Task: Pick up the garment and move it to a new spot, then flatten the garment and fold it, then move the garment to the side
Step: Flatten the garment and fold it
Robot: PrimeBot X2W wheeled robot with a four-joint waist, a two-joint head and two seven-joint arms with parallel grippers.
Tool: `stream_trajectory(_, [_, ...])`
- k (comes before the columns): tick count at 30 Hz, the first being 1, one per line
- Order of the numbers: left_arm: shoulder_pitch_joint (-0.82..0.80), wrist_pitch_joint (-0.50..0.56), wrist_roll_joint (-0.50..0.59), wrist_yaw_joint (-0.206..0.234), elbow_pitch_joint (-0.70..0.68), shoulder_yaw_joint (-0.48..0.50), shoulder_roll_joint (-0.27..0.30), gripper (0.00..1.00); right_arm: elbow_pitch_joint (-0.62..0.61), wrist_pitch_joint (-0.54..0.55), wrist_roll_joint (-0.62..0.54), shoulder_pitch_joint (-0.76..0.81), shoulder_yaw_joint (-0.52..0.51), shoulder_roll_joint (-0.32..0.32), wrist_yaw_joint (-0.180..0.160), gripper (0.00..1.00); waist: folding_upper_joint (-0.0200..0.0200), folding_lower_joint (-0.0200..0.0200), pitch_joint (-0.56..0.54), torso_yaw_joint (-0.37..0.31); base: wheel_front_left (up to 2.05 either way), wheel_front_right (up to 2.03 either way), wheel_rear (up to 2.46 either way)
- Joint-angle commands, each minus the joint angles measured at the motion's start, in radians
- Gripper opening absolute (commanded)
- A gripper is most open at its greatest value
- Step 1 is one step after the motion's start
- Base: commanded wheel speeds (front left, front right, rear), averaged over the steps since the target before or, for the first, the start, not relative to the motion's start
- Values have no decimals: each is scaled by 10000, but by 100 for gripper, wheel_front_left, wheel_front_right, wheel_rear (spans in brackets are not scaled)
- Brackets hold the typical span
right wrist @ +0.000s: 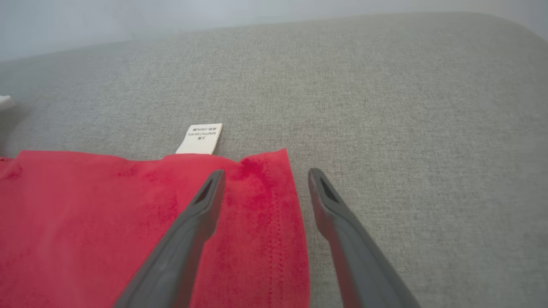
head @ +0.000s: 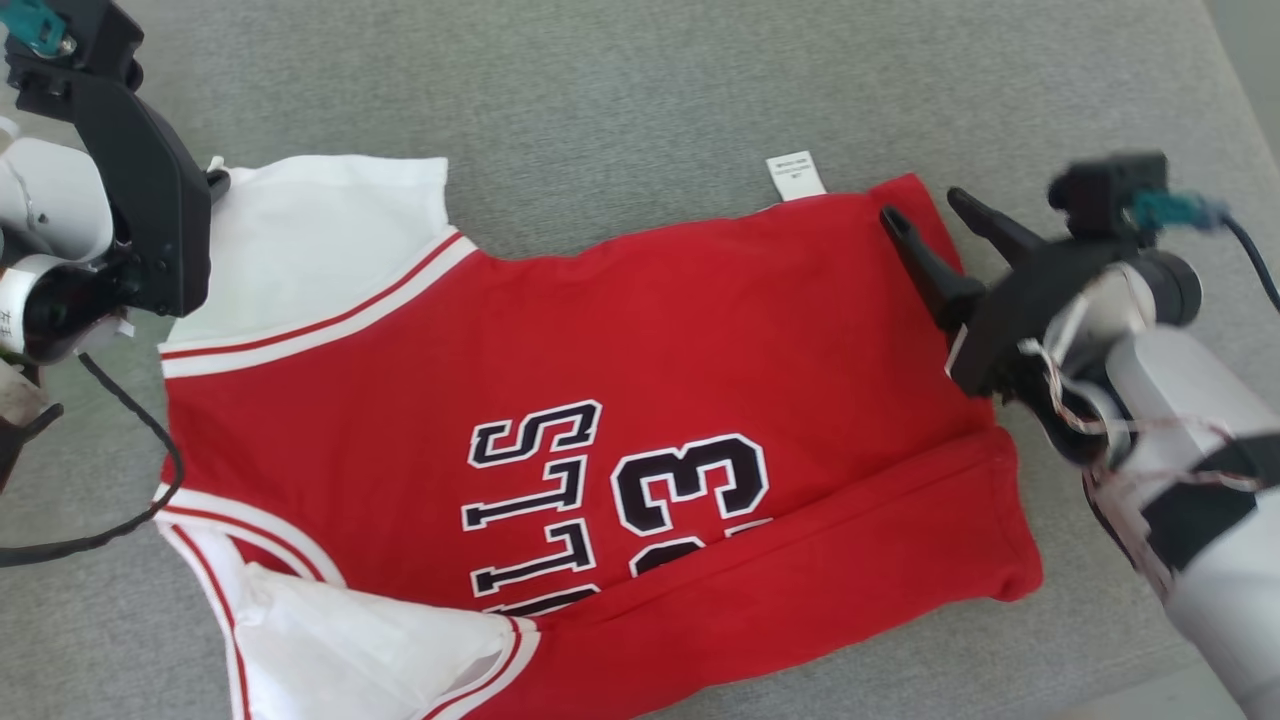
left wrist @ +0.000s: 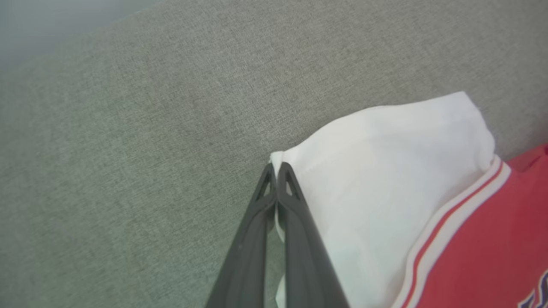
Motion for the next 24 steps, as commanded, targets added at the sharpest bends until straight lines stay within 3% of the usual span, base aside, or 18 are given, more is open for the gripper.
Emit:
stream_trajectory(1, [-106, 9, -81, -13, -94, -51, 92, 0, 410, 363, -152, -387, 93, 179, -20, 100, -1, 0, 23, 111, 0, 0, 0])
stream_trajectory(11, [-115, 32, -247, -5, -322, -246, 214, 0, 2253, 1986, -553, -1845, 371, 811, -20, 100, -1, 0, -31, 286, 0, 0, 0])
stream_trajectory(12, [-118, 40, -260, -5, -323, -263, 211, 0, 2384, 2106, -636, -1923, 410, 845, -20, 79, -1, 0, -39, 303, 0, 0, 0])
stream_trajectory(13, [-118, 44, -267, -5, -321, -281, 208, 0, 2504, 2211, -700, -2002, 440, 875, -20, 64, -1, 0, -46, 320, 0, 0, 0])
stream_trajectory(14, [-114, 50, -277, -5, -320, -293, 210, 0, 2569, 2279, -741, -2066, 452, 902, -20, 32, -1, 0, -52, 334, 0, 0, 0])
stream_trajectory(16, [-96, 50, -308, -5, -326, -329, 232, 0, 2654, 2349, -775, -2181, 444, 941, -20, 0, -1, 0, -66, 349, 0, 0, 0])
stream_trajectory(24, [-151, -365, -278, -4, -739, -588, 493, 0, 2552, 2227, -963, -2447, 408, 779, -20, 0, -1, 0, -273, 363, 0, 0, 0])
